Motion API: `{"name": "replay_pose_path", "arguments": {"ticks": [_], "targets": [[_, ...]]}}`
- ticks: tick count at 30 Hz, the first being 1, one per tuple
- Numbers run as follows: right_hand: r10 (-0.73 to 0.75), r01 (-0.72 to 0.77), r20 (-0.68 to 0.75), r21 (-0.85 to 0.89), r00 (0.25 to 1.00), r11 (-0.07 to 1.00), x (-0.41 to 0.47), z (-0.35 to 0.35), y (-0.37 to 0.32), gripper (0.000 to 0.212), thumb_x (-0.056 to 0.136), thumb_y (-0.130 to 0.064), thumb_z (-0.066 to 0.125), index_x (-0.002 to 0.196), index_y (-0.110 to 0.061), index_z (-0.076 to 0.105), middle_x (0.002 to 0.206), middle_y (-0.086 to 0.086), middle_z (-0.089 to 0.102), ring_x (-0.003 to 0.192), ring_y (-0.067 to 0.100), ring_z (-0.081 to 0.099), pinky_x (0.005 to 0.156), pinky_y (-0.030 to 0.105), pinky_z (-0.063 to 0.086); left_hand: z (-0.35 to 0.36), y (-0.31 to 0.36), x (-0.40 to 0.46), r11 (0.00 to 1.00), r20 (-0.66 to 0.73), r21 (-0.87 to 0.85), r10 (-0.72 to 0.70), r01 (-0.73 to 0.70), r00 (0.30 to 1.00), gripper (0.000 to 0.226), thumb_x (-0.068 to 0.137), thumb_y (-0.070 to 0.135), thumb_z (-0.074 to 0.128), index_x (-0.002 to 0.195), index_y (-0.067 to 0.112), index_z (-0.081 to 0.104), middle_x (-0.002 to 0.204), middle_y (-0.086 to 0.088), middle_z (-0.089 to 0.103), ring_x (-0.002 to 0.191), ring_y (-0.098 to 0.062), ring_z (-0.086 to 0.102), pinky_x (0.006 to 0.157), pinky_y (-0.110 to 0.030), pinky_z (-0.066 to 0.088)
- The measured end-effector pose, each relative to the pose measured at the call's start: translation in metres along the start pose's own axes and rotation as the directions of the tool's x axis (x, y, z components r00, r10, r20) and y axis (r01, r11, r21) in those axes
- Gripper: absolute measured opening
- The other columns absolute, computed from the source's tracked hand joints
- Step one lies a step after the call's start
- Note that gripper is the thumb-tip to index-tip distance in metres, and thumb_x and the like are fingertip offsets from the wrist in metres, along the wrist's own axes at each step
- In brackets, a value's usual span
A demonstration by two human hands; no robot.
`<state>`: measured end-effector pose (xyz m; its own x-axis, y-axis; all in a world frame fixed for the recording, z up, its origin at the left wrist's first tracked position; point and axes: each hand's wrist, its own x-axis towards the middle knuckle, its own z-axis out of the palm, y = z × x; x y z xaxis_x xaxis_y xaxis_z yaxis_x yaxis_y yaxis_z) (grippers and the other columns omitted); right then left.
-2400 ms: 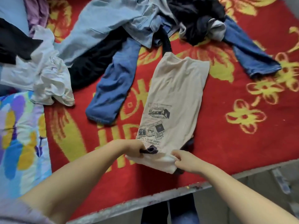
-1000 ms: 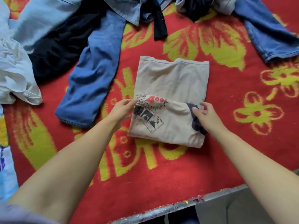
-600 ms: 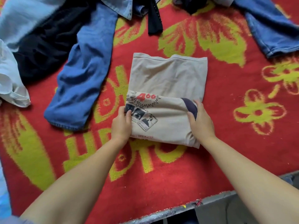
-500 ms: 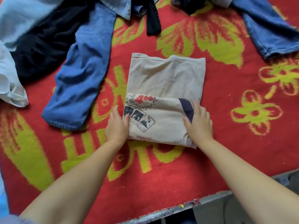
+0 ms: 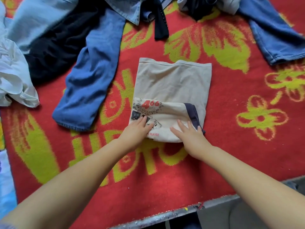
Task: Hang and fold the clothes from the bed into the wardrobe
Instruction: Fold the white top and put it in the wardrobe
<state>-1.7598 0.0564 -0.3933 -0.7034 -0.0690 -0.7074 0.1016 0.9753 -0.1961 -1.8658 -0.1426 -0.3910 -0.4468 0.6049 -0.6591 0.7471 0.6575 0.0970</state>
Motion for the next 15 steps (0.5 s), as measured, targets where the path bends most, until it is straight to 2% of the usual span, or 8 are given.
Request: {"name": "replay_pose_path", "arguments": {"ticks": [2, 4, 5, 7, 10, 12, 14, 15], "targets": [[-0.085, 0.055, 0.16, 0.184, 0.983, 0.981, -0.011, -0.02, 0.005, 0.076, 0.085, 0.008, 0.034, 0.148, -0.034, 0.029, 0.159, 0.004, 0.018, 0.142, 0.032, 0.025, 0.11, 0.048, 0.031, -0.021, 0.002, -0.007, 0.994, 0.169, -0.098, 0.069, -0.052, 0.983, 0.046, 0.087, 0.002, 0.043, 0.131, 0.013, 0.049, 0.138, -0.017, 0.046, 0.123, -0.033, 0.048, 0.093, -0.04, 0.046], [-0.173, 0.078, 0.309, 0.295, 0.935, 0.952, -0.021, -0.041, 0.011, 0.059, 0.083, 0.005, 0.037, 0.12, -0.037, 0.056, 0.121, 0.004, 0.06, 0.112, 0.024, 0.054, 0.084, 0.025, 0.045, -0.038, 0.002, -0.012, 0.976, 0.347, -0.214, 0.122, -0.048, 0.93, 0.024, 0.082, -0.001, 0.043, 0.098, 0.005, 0.059, 0.102, -0.016, 0.065, 0.089, -0.031, 0.061, 0.069, -0.032, 0.046], [-0.205, 0.078, 0.364, 0.334, 0.908, 0.939, -0.023, -0.053, 0.015, 0.049, 0.081, 0.004, 0.039, 0.095, -0.039, 0.058, 0.094, -0.004, 0.063, 0.095, 0.02, 0.057, 0.069, 0.022, 0.043, -0.046, -0.002, -0.012, 0.957, 0.409, -0.288, 0.126, -0.003, 0.904, 0.021, 0.08, -0.003, 0.042, 0.089, 0.004, 0.059, 0.086, -0.013, 0.065, 0.077, -0.029, 0.058, 0.062, -0.03, 0.042], [-0.239, 0.056, 0.372, 0.441, 0.897, 0.896, -0.021, -0.075, 0.031, 0.032, 0.081, 0.001, 0.044, 0.073, -0.029, 0.051, 0.073, -0.009, 0.053, 0.077, 0.012, 0.052, 0.059, 0.022, 0.039, -0.062, -0.018, -0.012, 0.853, 0.444, -0.507, 0.139, 0.121, 0.885, 0.022, 0.078, -0.003, 0.04, 0.084, 0.006, 0.059, 0.07, -0.005, 0.053, 0.067, -0.021, 0.049, 0.055, -0.027, 0.035], [-0.154, -0.003, 0.179, 0.662, 0.972, 0.75, -0.004, -0.091, 0.06, 0.014, 0.088, -0.011, 0.06, 0.082, -0.024, 0.062, 0.081, -0.009, 0.059, 0.08, 0.007, 0.053, 0.069, 0.027, 0.042, -0.071, -0.05, 0.0, 0.575, 0.32, -0.784, 0.052, 0.234, 0.946, 0.017, 0.079, -0.001, 0.046, 0.084, 0.005, 0.061, 0.072, -0.006, 0.046, 0.069, -0.017, 0.041, 0.053, -0.027, 0.029], [0.055, -0.017, -0.019, 0.813, 0.998, 0.583, 0.014, -0.088, 0.074, 0.01, 0.09, -0.018, 0.063, 0.099, -0.021, 0.066, 0.098, -0.005, 0.064, 0.095, 0.009, 0.057, 0.084, 0.027, 0.044, -0.067, -0.062, 0.015, 0.315, 0.108, -0.933, -0.209, 0.171, 0.972, 0.011, 0.083, 0.008, 0.054, 0.087, 0.007, 0.064, 0.073, -0.003, 0.051, 0.068, -0.017, 0.044, 0.053, -0.026, 0.031], [0.34, 0.018, -0.177, 0.905, 0.923, 0.424, 0.031, -0.081, 0.078, 0.02, 0.091, -0.028, 0.062, 0.11, -0.022, 0.063, 0.109, -0.001, 0.062, 0.104, 0.013, 0.056, 0.09, 0.028, 0.043, -0.058, -0.062, 0.033, 0.025, 0.006, -0.999, -0.504, 0.021, 0.864, 0.008, 0.088, 0.022, 0.062, 0.087, 0.015, 0.064, 0.08, -0.001, 0.061, 0.072, -0.017, 0.054, 0.06, -0.029, 0.041], [0.438, 0.057, -0.22, 0.933, 0.872, 0.357, 0.038, -0.077, 0.076, 0.028, 0.091, -0.033, 0.062, 0.116, -0.022, 0.06, 0.114, 0.001, 0.06, 0.106, 0.013, 0.055, 0.09, 0.028, 0.043, -0.052, -0.059, 0.043, -0.051, 0.006, -0.998, -0.594, -0.031, 0.804, 0.016, 0.09, 0.031, 0.062, 0.091, 0.015, 0.065, 0.088, -0.003, 0.065, 0.079, -0.018, 0.059, 0.067, -0.032, 0.046]]}}
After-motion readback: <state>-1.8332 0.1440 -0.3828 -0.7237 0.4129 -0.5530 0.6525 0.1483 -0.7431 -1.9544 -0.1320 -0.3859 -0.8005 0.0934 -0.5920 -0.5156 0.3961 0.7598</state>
